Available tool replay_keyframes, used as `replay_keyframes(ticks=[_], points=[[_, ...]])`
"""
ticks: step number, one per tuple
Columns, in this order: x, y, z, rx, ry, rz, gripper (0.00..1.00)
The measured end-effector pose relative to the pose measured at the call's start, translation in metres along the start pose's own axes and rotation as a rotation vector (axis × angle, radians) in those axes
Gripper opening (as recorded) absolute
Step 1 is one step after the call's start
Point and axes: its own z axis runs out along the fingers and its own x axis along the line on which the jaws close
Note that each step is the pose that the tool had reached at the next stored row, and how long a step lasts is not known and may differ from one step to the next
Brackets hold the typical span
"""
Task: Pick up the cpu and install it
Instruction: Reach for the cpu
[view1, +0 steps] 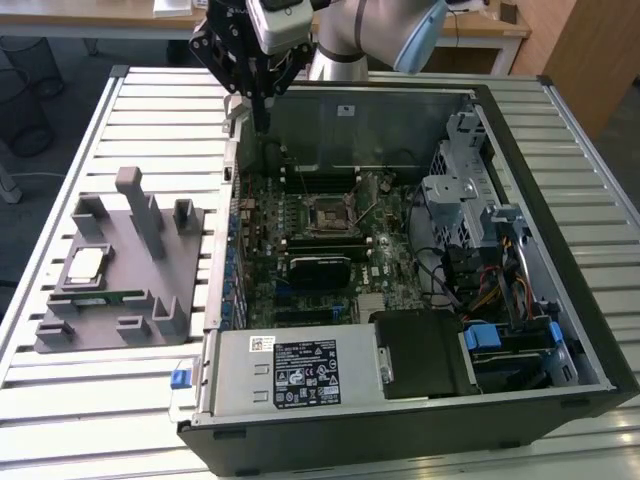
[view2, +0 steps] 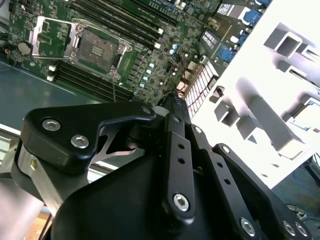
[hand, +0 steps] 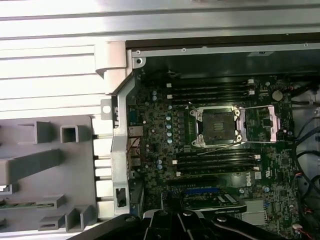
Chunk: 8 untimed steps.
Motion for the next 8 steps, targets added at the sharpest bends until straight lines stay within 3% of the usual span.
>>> replay_keyframes(ticks=[8], points=[[0.0062,-0.0005,-0.0001,0.0000,0.0000,0.000,0.11]])
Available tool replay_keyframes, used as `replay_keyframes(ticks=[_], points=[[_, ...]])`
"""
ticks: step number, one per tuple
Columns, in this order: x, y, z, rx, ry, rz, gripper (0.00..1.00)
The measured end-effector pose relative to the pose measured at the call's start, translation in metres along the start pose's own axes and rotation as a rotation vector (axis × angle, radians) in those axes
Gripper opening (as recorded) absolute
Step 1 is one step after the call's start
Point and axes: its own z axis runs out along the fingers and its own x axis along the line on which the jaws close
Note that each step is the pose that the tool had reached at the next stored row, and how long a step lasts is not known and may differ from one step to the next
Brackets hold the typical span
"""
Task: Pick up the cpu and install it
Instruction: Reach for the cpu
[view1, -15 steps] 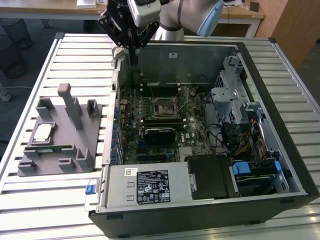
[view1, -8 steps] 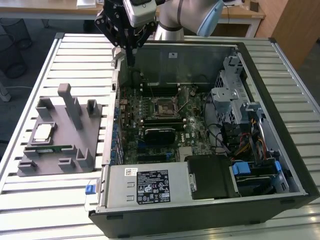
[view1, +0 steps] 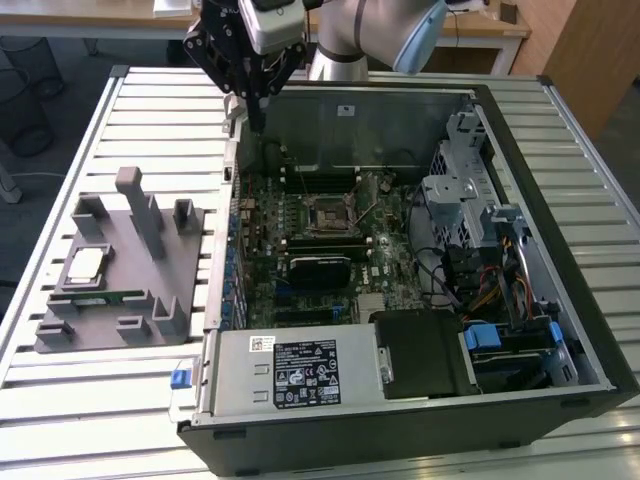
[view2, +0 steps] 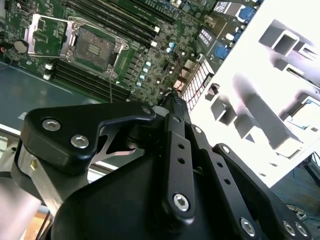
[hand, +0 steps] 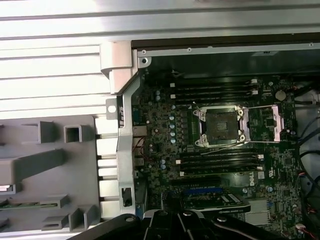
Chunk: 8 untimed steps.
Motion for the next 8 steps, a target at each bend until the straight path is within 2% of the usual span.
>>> replay_keyframes(ticks=[8], points=[[0.0094,-0.0007,-0.0001,0.0000,0.0000,0.000,0.11]])
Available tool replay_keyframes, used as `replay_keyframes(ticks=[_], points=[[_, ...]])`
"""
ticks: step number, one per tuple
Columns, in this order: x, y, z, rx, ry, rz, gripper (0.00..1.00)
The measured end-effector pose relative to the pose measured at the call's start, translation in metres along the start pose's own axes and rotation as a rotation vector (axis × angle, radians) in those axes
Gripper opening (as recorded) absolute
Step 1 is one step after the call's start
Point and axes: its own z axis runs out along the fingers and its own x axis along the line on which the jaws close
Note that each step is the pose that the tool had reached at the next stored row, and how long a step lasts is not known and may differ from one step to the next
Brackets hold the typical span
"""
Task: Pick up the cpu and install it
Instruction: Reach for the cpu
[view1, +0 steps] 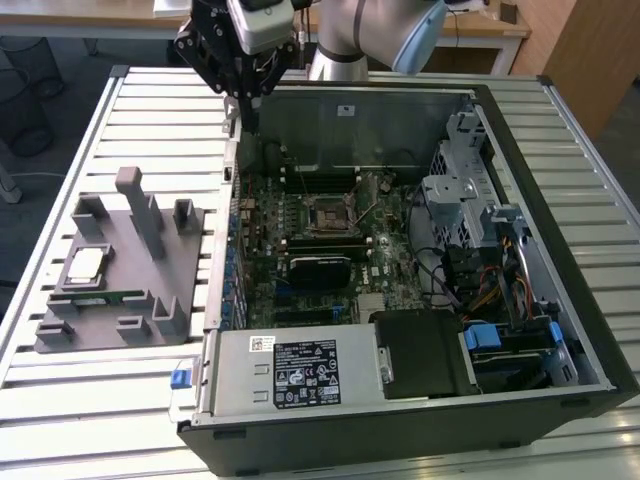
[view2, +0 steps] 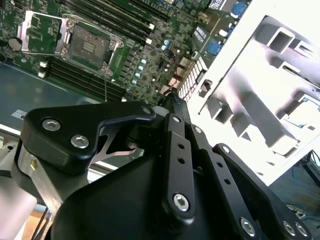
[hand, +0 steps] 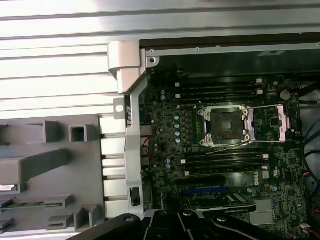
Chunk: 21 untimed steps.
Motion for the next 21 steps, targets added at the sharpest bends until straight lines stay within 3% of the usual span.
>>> replay_keyframes(ticks=[14,21], points=[[0.0222,-0.0017,-0.0005,0.0000,0.0000,0.000,0.11],[0.0284,-0.0021,-0.0005,0.0000,0.0000,0.000,0.11]])
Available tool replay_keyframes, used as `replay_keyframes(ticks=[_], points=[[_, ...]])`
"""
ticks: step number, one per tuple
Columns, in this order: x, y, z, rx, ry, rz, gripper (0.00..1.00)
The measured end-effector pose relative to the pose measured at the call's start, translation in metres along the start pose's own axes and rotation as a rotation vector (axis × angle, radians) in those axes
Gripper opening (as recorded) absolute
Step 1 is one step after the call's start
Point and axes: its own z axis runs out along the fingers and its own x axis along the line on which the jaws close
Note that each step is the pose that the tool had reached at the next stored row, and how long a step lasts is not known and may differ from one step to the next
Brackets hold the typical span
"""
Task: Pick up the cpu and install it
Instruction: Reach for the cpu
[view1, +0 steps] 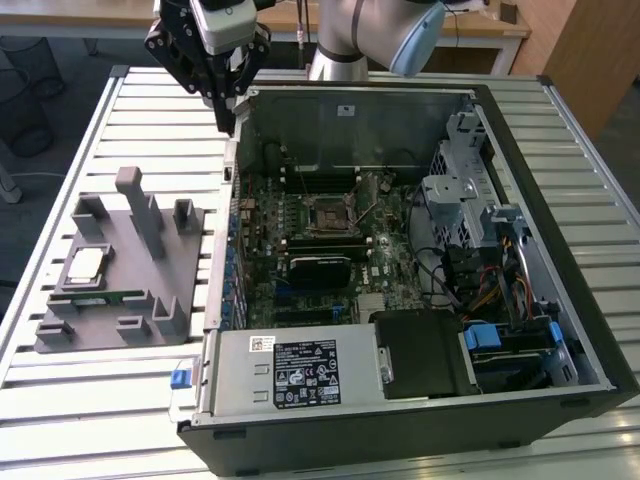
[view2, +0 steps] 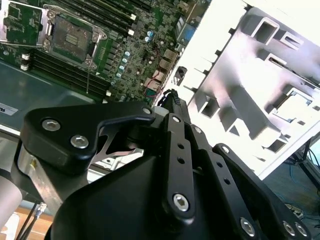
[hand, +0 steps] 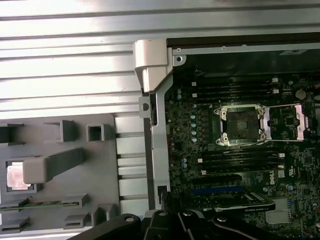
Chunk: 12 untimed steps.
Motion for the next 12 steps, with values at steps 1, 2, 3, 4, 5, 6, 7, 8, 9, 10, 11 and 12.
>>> replay_keyframes(ticks=[1,2,3,4,5,6,7,8,9,10,11,12], points=[[0.0006,0.0000,0.0000,0.0000,0.0000,0.000,0.11],[0.0012,0.0000,0.0000,0.0000,0.0000,0.000,0.11],[0.0019,0.0000,0.0000,0.0001,0.0001,0.000,0.11],[0.0028,-0.0001,0.0000,0.0000,0.0000,0.000,0.11],[0.0036,-0.0002,0.0000,-0.0001,0.0000,0.000,0.11],[0.0042,-0.0002,0.0000,0.0000,0.0000,0.000,0.11],[0.0048,-0.0002,0.0000,0.0000,0.0000,0.000,0.11],[0.0054,-0.0003,0.0000,0.0000,0.0000,0.000,0.11],[0.0060,-0.0003,0.0000,0.0000,0.0000,0.000,0.11],[0.0064,-0.0004,0.0000,0.0000,0.0000,0.000,0.11],[0.0069,-0.0004,0.0000,0.0000,0.0000,0.000,0.11],[0.0074,-0.0005,0.0000,0.0001,0.0001,0.000,0.11]])
